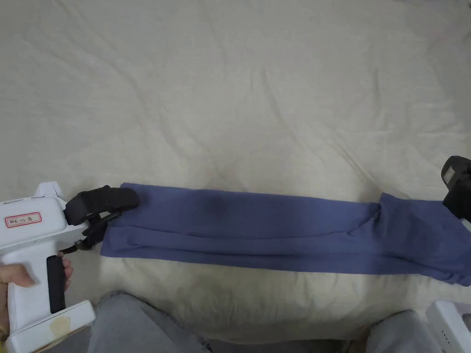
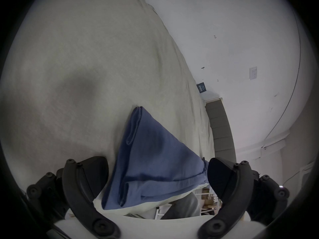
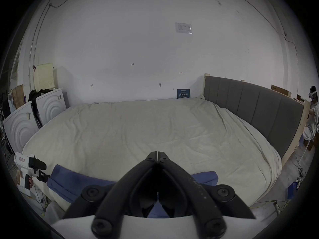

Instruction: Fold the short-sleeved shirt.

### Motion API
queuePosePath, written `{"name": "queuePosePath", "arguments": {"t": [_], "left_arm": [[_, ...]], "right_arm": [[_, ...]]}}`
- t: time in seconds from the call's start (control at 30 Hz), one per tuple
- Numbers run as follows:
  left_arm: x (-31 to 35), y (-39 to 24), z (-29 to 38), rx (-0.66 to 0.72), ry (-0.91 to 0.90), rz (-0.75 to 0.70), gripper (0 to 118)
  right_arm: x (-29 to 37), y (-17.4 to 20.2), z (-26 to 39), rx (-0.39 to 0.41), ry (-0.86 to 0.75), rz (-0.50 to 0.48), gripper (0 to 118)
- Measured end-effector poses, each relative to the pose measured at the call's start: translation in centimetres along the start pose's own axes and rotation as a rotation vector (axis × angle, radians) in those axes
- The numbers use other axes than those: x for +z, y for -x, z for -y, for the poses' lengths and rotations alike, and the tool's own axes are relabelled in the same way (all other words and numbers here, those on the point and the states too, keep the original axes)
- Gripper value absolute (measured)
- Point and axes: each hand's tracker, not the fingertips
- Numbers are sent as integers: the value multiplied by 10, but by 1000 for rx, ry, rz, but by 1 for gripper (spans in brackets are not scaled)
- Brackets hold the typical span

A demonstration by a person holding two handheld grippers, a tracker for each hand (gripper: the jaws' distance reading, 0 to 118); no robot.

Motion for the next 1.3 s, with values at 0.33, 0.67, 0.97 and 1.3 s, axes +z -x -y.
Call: {"name": "queuePosePath", "arguments": {"t": [0.33, 0.67, 0.97, 1.3], "left_arm": [[-19, -8, 4, 23, 6, -168, 14], [3, -141, 29, -367, -69, -379, 9], [-60, -267, 77, -557, 92, -188, 9], [-234, -264, 140, -575, 361, -248, 9]], "right_arm": [[2, -1, 4, -9, 7, -6, 2], [15, -25, 4, -52, -26, -3, 2], [42, -49, 6, -67, -73, 21, 2], [64, -87, 20, -119, -66, 110, 2]]}}
